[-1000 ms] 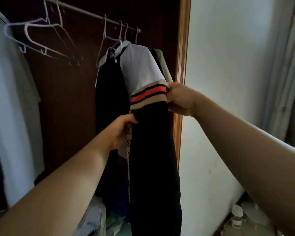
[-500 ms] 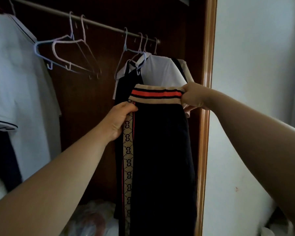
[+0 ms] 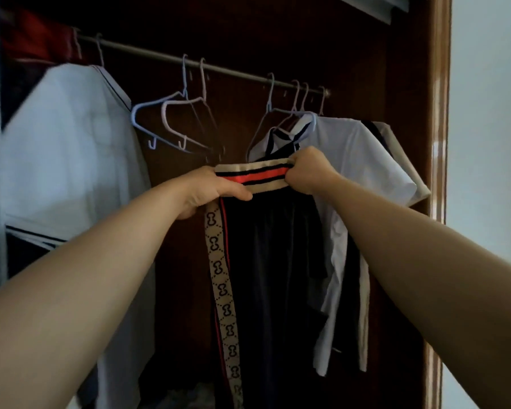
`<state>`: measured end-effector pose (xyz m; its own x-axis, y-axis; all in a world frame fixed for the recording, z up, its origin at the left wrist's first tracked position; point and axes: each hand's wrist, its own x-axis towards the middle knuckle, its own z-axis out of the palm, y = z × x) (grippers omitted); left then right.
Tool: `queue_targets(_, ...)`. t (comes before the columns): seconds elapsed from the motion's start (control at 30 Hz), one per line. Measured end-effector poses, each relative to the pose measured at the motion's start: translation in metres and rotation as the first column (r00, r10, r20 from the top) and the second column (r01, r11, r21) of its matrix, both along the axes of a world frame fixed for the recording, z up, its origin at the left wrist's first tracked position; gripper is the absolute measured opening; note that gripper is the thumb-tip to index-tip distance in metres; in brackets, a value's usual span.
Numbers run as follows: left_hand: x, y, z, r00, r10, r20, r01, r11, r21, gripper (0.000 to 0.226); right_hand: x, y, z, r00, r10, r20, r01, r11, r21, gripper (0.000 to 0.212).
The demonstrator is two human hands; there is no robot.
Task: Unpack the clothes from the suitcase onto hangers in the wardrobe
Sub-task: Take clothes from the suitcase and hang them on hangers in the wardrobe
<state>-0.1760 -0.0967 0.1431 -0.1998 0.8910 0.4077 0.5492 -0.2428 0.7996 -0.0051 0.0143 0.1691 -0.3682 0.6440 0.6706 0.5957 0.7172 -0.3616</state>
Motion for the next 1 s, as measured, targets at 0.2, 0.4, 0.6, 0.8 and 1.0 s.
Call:
queue_targets(0.2,-0.052,0.007,-0.009,0.913,0.094,0.397,-0.098,0.995,-0.009,0.033,-0.066,-0.005,0.027,0.933,0.269,-0.24,-0.297,0.951,-0.087,0.025)
queue_targets(0.4,-0.08,0.019,-0.027,0.84,0.164,0.518,-0.193,0.981,0.002,0.031,-0.142,-0.027,0.065,0.701,0.378,-0.604,-0.567,0.81,-0.152,0.007)
queue_targets(0.6,-0.096,0.029,-0.036,0.8,0.171,0.575,-0.233,0.972,0.036,0.03,-0.186,-0.051,0.08,0.654,0.343,-0.675,-0.675,0.667,-0.315,0.062)
queue_targets(0.8,-0.106,0.032,-0.046,0.795,0.179,0.58,-0.227,0.974,0.011,0.033,-0.194,-0.057,0.089,0.689,0.321,-0.651,-0.616,0.731,-0.292,0.043)
queue_targets(1.0,-0.108,0.032,-0.048,0.789,0.19,0.584,-0.228,0.974,-0.008,0.031,-0.19,-0.063,0.088,0.701,0.299,-0.648,-0.63,0.685,-0.365,0.052)
